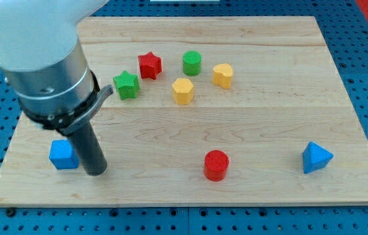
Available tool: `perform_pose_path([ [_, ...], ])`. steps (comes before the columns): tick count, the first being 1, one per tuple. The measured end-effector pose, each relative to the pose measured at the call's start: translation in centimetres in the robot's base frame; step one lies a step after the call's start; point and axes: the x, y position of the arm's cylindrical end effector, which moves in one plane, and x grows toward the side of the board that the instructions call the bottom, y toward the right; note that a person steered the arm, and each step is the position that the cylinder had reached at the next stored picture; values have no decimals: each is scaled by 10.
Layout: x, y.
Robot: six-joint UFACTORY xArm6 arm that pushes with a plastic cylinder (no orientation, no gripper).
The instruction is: Push the blue cube bottom right of the green star
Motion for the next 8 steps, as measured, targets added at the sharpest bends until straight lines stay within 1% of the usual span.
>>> perform_pose_path([
  [1,12,-15],
  [2,-15,-37],
  [3,-9,-39],
  [4,-15,-78],
  [5,-29,-86],
  [6,-35,-59],
  [7,-59,-57],
  [8,-65,-91],
])
